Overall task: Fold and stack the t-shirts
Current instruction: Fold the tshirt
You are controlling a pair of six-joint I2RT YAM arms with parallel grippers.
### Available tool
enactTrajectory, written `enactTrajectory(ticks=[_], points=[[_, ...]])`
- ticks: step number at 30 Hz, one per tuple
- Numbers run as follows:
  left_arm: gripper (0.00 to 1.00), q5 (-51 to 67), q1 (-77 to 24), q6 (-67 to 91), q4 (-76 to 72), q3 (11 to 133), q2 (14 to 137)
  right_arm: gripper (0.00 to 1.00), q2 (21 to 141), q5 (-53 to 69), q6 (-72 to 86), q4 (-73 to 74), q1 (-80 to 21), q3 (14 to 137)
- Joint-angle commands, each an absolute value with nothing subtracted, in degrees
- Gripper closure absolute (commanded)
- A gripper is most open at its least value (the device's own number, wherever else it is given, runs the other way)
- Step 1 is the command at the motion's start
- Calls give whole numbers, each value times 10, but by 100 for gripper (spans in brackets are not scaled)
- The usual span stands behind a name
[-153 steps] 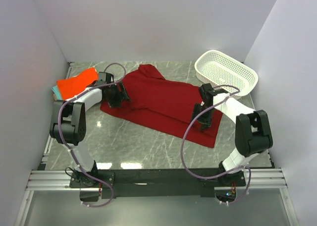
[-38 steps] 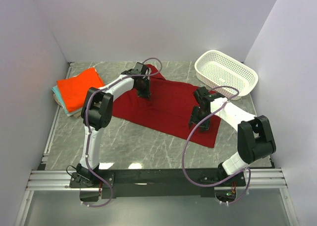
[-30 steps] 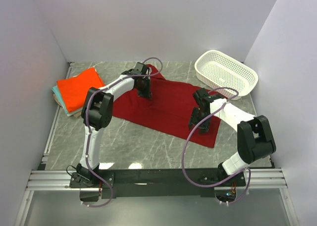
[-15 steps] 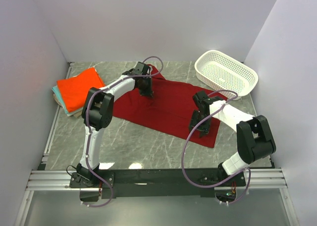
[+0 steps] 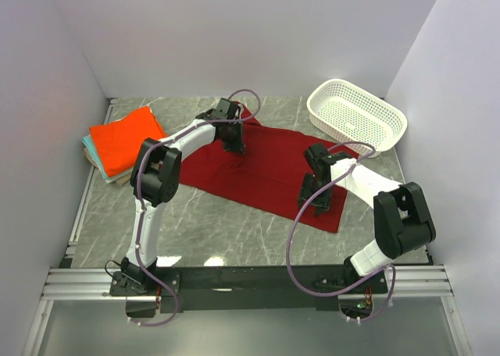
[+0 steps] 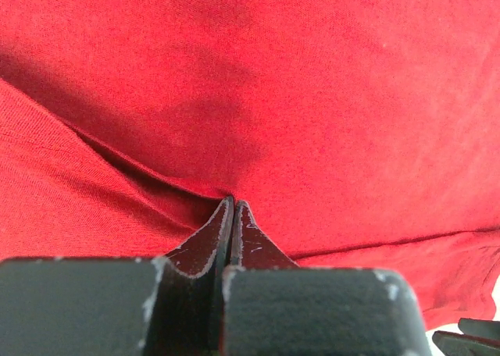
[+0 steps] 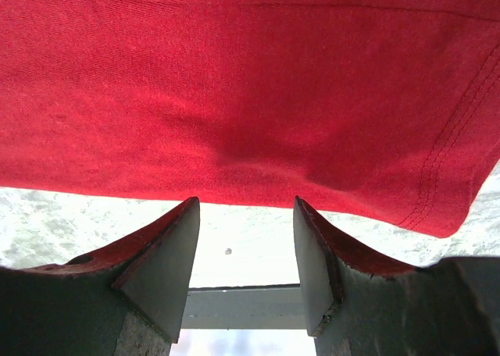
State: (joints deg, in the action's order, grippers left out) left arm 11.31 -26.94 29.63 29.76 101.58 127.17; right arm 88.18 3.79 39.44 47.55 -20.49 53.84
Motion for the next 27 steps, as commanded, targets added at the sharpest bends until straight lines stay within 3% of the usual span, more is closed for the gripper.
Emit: enactTrajectory(ticks=[1, 2, 5, 8, 15, 27], points=[[94, 120, -274, 303, 280, 1024, 1265, 42, 860, 33, 402, 470, -211, 532], [75, 115, -274, 305, 282, 1026, 1266, 41, 860, 33, 402, 470, -211, 532], [46, 106, -273, 312, 285, 1042, 1263, 40, 854, 31, 402, 469, -213, 537], [32, 102, -274, 320, 293, 1076, 1259, 39, 852, 26, 400, 475, -214, 548], [18, 119, -244, 341, 280, 1095, 1201, 39, 849, 14, 395, 497, -218, 589], [15, 122, -118, 315, 231, 832, 1103, 39, 887, 17, 391, 470, -221, 593]])
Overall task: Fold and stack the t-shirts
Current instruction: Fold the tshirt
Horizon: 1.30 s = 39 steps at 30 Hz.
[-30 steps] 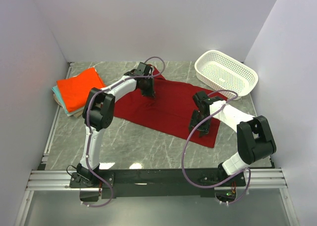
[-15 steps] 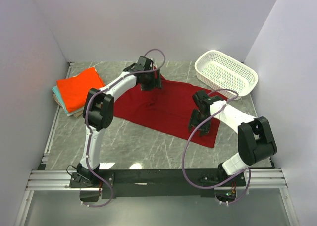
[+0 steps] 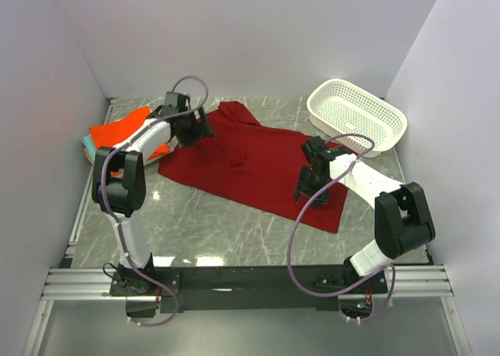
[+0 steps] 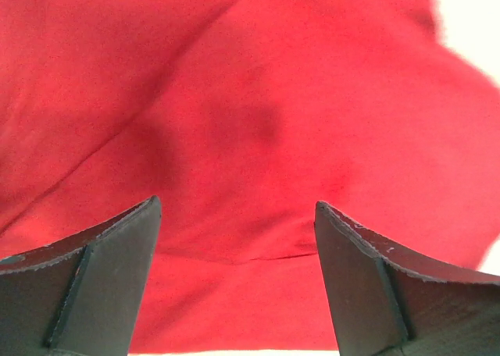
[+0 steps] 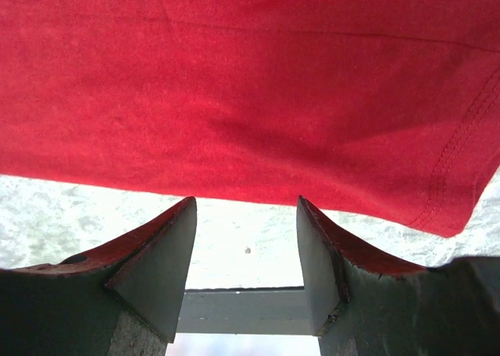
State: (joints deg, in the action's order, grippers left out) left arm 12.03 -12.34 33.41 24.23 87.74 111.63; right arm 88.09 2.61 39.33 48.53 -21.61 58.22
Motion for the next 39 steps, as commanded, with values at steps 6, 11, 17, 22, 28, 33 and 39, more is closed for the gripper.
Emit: enactTrajectory(ticks=[6, 11, 17, 22, 28, 33, 39], points=[[15, 117, -102, 308, 213, 766, 1110, 39, 908, 8, 393, 460, -221, 568], [14, 104, -101, 312, 203, 725, 1112, 39, 925, 7, 401, 454, -221, 534], [14, 83, -101, 329, 196, 659, 1088, 39, 926, 4, 408, 459, -221, 496], [14, 80, -102, 348, 185, 584, 1049, 39, 917, 8, 410, 464, -219, 470], [14, 80, -104, 369, 179, 513, 1001, 38, 886, 11, 408, 485, -208, 428], [14, 74, -117, 388, 186, 465, 963, 38, 846, 34, 411, 489, -195, 394], [14, 62, -132, 406, 207, 430, 904, 38, 821, 49, 416, 497, -194, 376]])
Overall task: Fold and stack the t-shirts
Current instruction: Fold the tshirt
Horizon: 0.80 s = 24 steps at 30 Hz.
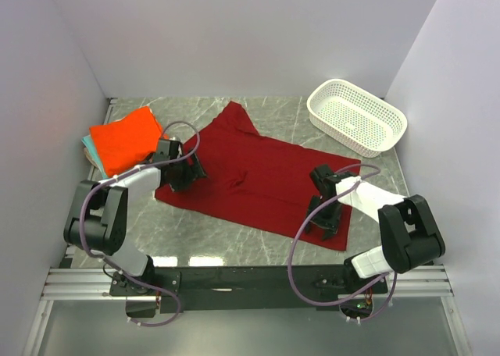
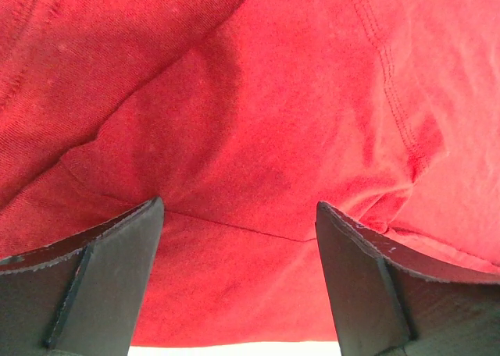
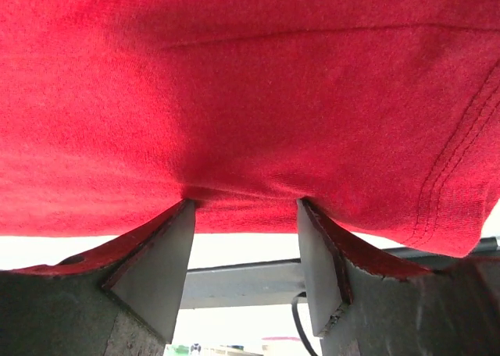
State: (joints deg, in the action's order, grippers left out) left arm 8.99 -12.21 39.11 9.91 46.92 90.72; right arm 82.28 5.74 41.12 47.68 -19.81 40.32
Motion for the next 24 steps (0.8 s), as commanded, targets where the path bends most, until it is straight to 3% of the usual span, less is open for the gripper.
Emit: enactTrajectory(ticks=[1, 13, 24], points=[[14, 61, -138, 407, 218, 431, 887, 38, 817, 48, 413, 501, -195, 382], [13, 41, -163, 401, 275, 559, 859, 38, 825, 20, 360, 570, -196, 598], [13, 119, -163, 411, 154, 557, 941, 39, 913, 75, 361, 460, -197, 571]])
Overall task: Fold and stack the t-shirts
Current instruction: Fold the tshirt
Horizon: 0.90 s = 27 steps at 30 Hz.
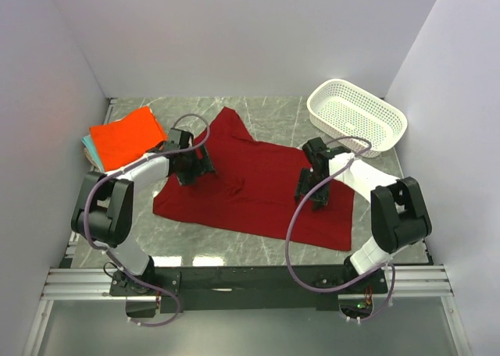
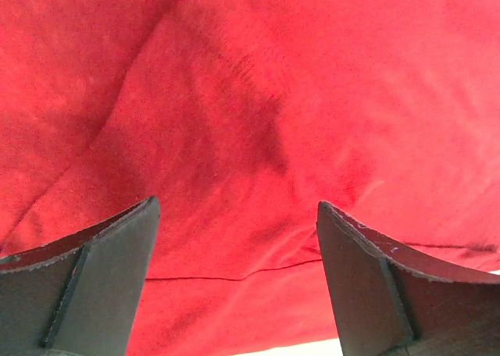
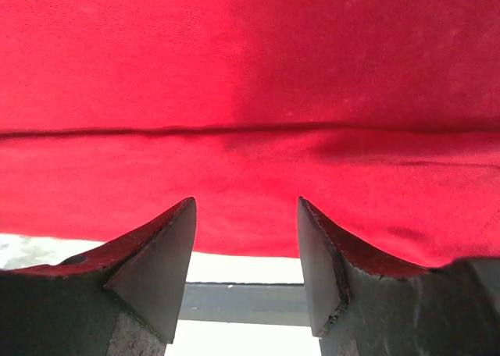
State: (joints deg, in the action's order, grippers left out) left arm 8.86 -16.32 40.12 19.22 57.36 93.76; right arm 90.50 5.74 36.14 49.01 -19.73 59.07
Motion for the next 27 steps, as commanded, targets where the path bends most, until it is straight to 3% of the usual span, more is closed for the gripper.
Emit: enactTrajectory(ticks=[1, 11, 27], points=[[13, 119, -163, 416, 143, 548, 941, 39, 915, 75, 362, 454, -196, 553], [13, 84, -163, 439, 159, 429, 898, 39, 892, 36, 371, 468, -196, 468], [12, 63, -179, 538, 229, 275, 705, 38, 843, 25, 377, 495, -196, 397]])
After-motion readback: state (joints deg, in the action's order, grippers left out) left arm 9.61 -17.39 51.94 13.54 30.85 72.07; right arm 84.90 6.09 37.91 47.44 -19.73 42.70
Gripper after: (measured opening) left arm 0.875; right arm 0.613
